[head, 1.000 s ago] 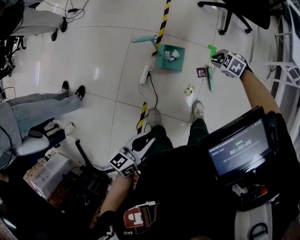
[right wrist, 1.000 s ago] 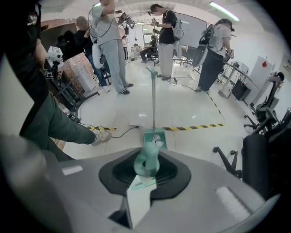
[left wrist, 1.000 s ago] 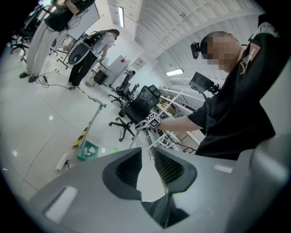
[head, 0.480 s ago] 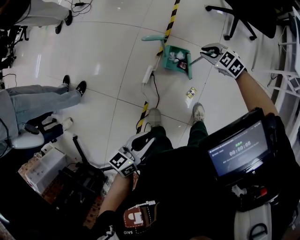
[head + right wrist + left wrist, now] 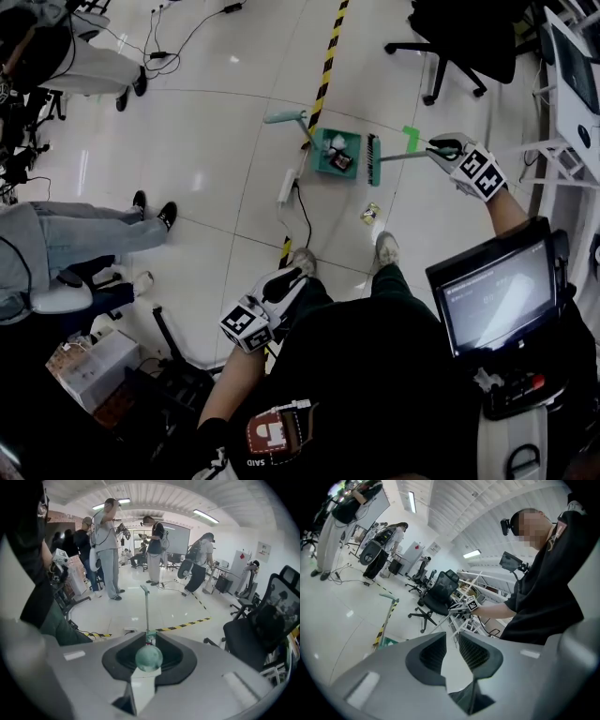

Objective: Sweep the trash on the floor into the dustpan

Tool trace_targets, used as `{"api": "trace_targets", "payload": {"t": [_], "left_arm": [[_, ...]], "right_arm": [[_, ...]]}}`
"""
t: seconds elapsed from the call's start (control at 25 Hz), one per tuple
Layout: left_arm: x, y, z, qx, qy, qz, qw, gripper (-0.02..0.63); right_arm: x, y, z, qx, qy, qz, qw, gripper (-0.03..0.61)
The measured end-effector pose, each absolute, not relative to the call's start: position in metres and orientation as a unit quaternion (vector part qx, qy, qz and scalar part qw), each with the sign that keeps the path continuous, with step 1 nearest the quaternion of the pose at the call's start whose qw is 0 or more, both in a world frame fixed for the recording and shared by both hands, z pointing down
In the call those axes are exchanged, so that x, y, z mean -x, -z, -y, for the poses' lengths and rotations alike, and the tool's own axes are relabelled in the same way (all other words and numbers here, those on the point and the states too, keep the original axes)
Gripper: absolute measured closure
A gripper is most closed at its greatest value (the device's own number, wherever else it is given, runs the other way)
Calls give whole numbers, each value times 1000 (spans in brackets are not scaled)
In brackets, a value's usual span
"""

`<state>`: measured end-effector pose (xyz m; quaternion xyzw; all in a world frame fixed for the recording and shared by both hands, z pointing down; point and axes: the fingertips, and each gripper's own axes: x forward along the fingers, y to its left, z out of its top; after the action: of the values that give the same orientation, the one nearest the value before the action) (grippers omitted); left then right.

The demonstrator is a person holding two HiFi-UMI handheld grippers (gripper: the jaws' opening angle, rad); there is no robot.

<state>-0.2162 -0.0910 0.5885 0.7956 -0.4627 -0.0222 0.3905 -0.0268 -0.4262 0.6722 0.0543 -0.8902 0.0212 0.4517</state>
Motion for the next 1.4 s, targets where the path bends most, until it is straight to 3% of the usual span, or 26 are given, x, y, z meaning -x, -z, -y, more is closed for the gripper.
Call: {"api": "trace_targets", "payload": {"t": [0.64,0.92,1.4], "left_arm": [[86,-480,163,-830,26,479,286,526],[133,-456,117,-852,23,469,231,527],[169,-455,-11,-900,22,372,225,528]], "right_arm": [[-119,-588,320,-28,-46,920,387,518],[-126,-584,247,-89,-85,914,385,518],[-68,-547,96,-162,-57,902,396,518]]}}
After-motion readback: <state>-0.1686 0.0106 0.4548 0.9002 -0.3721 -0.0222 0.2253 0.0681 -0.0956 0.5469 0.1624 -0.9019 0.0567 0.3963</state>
